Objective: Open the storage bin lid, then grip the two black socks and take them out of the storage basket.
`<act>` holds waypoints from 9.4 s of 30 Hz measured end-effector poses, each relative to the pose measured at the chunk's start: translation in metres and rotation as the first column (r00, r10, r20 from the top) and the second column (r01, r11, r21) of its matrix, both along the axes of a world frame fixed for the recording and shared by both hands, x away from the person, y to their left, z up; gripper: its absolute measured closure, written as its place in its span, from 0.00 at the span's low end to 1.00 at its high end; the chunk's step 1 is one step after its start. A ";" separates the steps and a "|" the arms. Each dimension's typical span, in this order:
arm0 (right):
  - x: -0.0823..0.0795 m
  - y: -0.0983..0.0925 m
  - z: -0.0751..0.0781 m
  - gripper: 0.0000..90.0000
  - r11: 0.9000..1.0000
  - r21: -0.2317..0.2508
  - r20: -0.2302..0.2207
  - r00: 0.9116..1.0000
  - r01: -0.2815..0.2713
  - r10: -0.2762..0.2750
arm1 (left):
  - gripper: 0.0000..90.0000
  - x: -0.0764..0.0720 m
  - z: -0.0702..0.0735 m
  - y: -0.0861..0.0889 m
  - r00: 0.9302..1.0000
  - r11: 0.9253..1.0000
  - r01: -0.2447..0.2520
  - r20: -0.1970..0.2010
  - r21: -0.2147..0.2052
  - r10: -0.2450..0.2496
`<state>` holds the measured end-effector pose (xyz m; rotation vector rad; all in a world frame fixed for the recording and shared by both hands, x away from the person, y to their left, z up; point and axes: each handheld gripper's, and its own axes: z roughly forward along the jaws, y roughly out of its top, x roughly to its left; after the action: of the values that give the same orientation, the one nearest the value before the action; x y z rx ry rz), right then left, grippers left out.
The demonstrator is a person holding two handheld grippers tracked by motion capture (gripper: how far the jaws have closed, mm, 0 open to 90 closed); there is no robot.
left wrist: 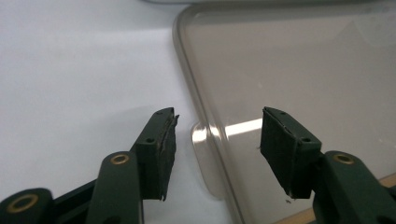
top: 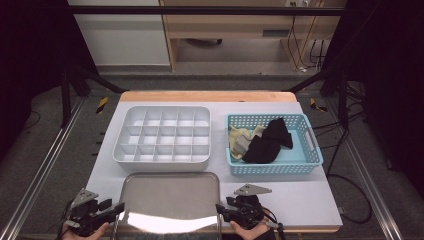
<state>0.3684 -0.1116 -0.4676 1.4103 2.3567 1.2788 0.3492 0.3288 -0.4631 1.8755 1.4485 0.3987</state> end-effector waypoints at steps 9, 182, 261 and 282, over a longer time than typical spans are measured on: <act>0.009 -0.024 0.004 0.47 0.997 0.071 0.102 0.994 0.027 -0.035 | 0.44 0.008 0.015 -0.004 0.994 1.000 0.013 0.108 -0.010 -0.012; 0.179 -0.154 0.085 0.95 0.912 -0.032 0.239 0.889 0.409 -0.390 | 0.45 0.024 0.003 -0.016 0.979 0.999 0.047 0.198 -0.001 -0.046; -0.019 -0.114 0.127 0.96 0.969 0.227 0.486 0.874 -0.095 -0.028 | 0.45 0.024 0.003 -0.017 0.980 0.999 0.040 0.195 0.009 -0.041; -0.012 -0.092 0.061 0.95 0.981 0.165 0.285 0.957 -0.098 0.048 | 0.45 0.023 0.003 -0.017 0.979 0.999 0.042 0.198 0.011 -0.043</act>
<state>0.3568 -0.2040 -0.4065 1.1020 2.1687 1.6250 0.3726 0.3119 -0.4601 1.8129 1.2738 0.5537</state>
